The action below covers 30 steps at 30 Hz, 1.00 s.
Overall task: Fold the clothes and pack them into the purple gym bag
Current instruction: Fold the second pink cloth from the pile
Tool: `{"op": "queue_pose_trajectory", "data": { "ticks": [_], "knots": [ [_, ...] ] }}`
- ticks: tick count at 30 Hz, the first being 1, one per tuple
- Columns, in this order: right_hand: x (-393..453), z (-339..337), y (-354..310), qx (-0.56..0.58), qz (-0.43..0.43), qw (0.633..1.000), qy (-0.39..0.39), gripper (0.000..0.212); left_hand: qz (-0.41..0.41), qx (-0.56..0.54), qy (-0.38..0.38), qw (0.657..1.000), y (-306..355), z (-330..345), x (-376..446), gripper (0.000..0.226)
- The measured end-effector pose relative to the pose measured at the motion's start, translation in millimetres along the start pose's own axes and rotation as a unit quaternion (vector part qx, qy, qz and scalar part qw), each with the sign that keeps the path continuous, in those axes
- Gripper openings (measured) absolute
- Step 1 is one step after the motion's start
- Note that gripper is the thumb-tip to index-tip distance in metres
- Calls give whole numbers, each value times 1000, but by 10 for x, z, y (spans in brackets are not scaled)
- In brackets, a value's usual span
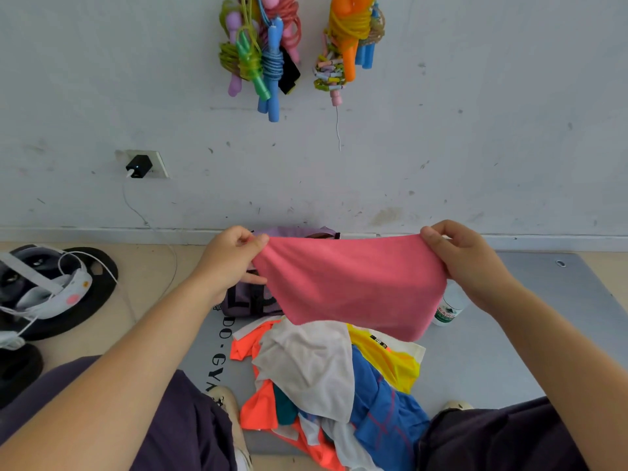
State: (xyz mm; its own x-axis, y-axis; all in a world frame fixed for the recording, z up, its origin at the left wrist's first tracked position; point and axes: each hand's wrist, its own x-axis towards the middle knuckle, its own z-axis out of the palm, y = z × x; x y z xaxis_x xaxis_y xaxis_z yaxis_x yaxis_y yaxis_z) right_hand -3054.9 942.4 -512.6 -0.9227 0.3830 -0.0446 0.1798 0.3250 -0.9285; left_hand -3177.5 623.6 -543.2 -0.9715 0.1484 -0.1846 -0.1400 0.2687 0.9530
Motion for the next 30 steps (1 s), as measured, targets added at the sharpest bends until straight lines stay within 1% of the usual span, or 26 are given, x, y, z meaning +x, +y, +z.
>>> {"op": "queue_pose_trajectory", "data": {
  "ticks": [2,4,6,10,12,15,17,20,22,26,28,30],
  "knots": [
    [1,2,-8,37,12,999,0,25,10,-18,16,1000,45,6,-3,24],
    [4,-2,-23,83,34,996,-9,26,34,12,52,998,70,-4,5,23],
    [6,-3,-30,126,50,990,-28,27,45,17,78,996,78,-13,12,24],
    [15,13,-17,123,69,990,-21,24,42,12,104,994,90,-14,19,19],
    [11,41,-10,111,78,991,-17,22,26,-18,82,996,88,6,22,12],
    [-28,106,-35,121,81,988,-46,21,17,-49,43,998,89,64,-6,6],
    [-82,163,-63,135,79,983,-92,20,19,-56,21,998,97,127,-53,5],
    [-194,267,-130,106,57,974,-190,9,30,-57,-17,998,129,251,-158,4],
    [-261,336,-178,96,42,965,-238,13,41,-54,-46,997,152,329,-220,2],
    [-339,427,-278,118,15,939,-322,19,40,-62,-106,992,205,460,-352,3],
    [-358,464,-316,111,-7,940,-323,21,40,-58,-126,990,239,518,-424,4],
    [-373,502,-358,82,-23,958,-273,15,38,-63,-143,987,269,568,-485,11]
  ]
}}
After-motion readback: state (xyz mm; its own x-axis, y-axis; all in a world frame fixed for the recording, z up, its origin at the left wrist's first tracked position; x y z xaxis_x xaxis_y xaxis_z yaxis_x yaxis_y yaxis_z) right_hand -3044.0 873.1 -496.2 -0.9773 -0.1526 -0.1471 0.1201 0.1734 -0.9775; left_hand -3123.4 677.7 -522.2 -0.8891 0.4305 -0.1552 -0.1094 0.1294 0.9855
